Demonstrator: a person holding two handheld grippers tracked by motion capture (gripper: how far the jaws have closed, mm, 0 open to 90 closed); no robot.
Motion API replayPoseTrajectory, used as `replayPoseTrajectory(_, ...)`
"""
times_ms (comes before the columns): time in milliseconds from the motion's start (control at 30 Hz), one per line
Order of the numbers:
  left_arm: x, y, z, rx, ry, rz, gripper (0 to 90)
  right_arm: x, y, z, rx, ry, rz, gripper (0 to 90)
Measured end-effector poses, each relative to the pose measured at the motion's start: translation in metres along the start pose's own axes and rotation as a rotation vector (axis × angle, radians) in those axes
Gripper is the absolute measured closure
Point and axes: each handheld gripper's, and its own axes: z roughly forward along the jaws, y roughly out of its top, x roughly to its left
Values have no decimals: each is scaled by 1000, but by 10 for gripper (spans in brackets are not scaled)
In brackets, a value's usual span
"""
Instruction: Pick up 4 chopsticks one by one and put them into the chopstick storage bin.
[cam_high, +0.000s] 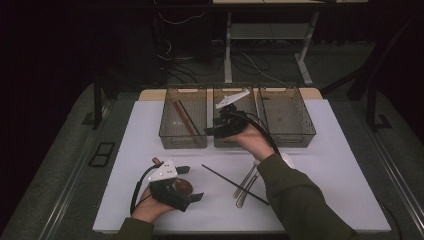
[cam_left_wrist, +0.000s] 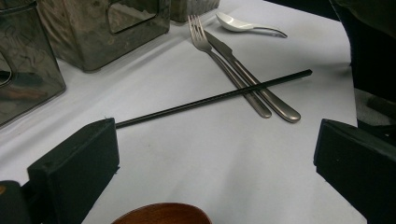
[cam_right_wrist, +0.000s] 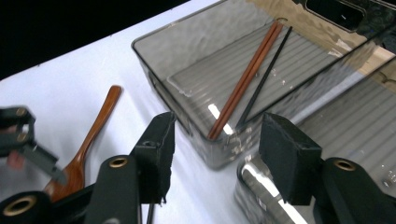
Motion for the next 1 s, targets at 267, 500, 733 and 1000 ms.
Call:
replayPoseTrajectory(267,0,0,0,0,3,-5,0,2,-21,-23,-13,35,-16,423)
replayPoseTrajectory(500,0,0,0,1,6,-5,0,5,-45,-41,-19,62,-17,418)
replayPoseTrajectory(733,0,0,0,1,11,-3,0,8,-71,-54,-20,74,-10,413)
replayPoseTrajectory(1000,0,-1,1,5,13,-2,0,8,-98,-72,-31,71,-1,411)
